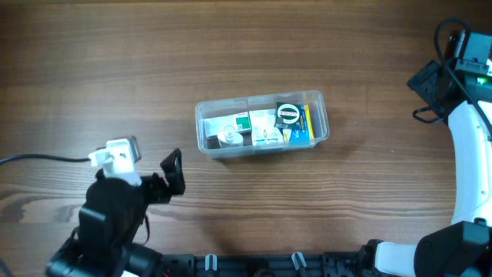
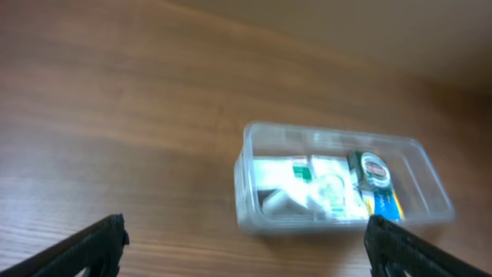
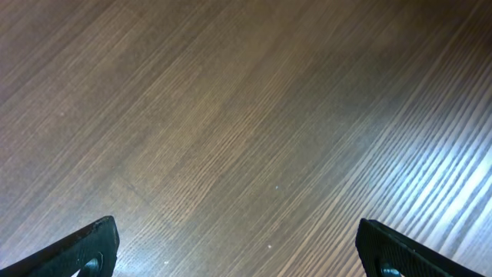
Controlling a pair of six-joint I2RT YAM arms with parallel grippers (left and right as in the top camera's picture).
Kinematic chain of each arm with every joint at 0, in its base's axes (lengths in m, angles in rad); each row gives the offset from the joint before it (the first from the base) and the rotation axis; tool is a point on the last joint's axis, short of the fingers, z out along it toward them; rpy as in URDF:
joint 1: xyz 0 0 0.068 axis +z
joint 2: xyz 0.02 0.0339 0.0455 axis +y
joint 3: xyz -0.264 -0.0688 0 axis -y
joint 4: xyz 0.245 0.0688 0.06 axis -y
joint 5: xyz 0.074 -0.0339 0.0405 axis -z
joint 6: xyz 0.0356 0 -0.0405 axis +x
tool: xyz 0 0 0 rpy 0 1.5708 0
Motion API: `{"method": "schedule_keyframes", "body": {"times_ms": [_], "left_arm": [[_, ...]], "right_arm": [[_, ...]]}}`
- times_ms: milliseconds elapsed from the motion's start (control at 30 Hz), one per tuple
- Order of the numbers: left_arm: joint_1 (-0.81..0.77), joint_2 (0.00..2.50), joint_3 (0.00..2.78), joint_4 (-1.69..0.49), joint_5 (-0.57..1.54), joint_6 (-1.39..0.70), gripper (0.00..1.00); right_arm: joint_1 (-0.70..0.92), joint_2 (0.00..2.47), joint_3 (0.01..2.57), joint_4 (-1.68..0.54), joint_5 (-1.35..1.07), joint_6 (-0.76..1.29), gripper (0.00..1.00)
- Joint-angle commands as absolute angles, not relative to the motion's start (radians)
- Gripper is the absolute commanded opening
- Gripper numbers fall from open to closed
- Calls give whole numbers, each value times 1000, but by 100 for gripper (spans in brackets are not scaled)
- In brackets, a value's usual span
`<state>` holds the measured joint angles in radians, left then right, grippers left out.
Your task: Pack container
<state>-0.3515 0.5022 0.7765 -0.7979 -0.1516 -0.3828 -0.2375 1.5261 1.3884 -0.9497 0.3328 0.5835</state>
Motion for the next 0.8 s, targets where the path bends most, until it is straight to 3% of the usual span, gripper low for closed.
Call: {"method": "schedule_keyframes", "body": {"times_ms": [0,533,767], "left_arm": [[-136,447,610,-695,106,-284,100],[-41,7,166,-616,121,-299,100],[-41,2,158,-616,123,-299,100]], "right_arm": [[-237,1534,1392,-950,327,603,100],[-237,1534,1392,-950,327,603,100],[-237,1534,1392,-950,327,603,100]]}}
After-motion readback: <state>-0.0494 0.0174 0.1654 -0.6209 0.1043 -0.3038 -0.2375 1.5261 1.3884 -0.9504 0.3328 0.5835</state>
